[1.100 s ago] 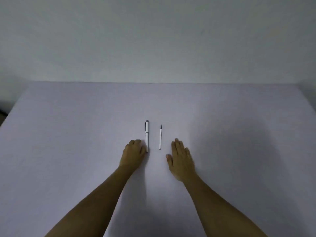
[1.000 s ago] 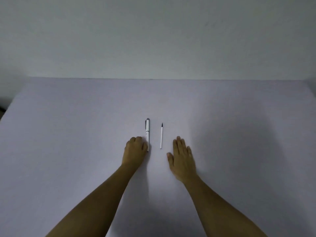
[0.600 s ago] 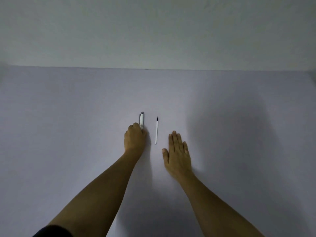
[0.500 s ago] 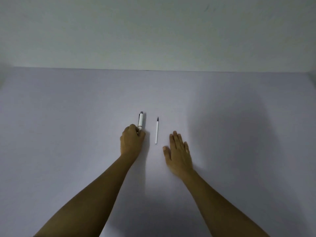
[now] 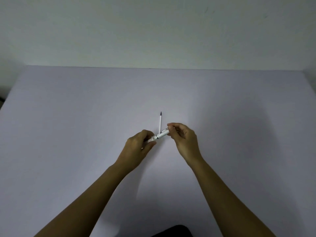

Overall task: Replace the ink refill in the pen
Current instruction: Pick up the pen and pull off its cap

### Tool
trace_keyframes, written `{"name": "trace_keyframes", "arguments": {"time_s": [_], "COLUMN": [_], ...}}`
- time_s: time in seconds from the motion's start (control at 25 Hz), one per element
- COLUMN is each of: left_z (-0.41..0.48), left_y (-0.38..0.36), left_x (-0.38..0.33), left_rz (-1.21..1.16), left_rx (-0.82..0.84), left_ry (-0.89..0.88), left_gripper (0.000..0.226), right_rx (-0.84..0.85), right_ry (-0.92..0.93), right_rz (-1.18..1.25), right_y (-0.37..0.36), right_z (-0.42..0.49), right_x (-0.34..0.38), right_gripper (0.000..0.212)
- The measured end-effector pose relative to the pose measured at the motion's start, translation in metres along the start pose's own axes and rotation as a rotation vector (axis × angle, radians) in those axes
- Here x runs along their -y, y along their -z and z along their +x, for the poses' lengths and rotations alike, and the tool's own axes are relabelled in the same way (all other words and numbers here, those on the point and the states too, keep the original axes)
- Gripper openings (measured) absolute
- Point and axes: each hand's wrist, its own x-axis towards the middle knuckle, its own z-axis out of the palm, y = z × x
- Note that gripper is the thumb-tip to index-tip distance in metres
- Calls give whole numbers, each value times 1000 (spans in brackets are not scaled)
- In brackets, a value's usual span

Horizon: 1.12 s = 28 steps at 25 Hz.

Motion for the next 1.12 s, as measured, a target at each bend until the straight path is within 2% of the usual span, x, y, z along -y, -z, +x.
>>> {"name": "trace_keyframes", "arguments": {"time_s": [0.2, 0.44, 0.56, 0.72, 0.8, 0.96, 1.12], "left_z": [6, 8, 11, 11, 8, 8, 13], "left_y": [-3, -6, -13, -16, -16, -14, -13], "left_x": [-5, -6, 2, 22, 32, 38, 37], "left_rz": [128, 218, 213, 164, 78, 47, 84], "left_rx": [-72, -205, -193, -51, -22, -90, -136], "left_ry": [-25, -38, 24, 171, 248, 253, 214], "left_gripper": [21, 25, 21, 28, 25, 1, 16], "right_rx": [51, 53, 49, -52, -123, -20, -2], "right_ry": [-25, -85, -120, -226, -261, -256, -177], "right_rz": [108, 96, 74, 96, -2, -327, -499], "right_y": [3, 7, 6, 7, 15, 26, 26], "right_z": [-1, -2, 3, 19, 33, 57, 71], "right_x": [7, 2, -6, -24, -37, -54, -59], "right_gripper": [12, 16, 16, 11, 8, 20, 26]}}
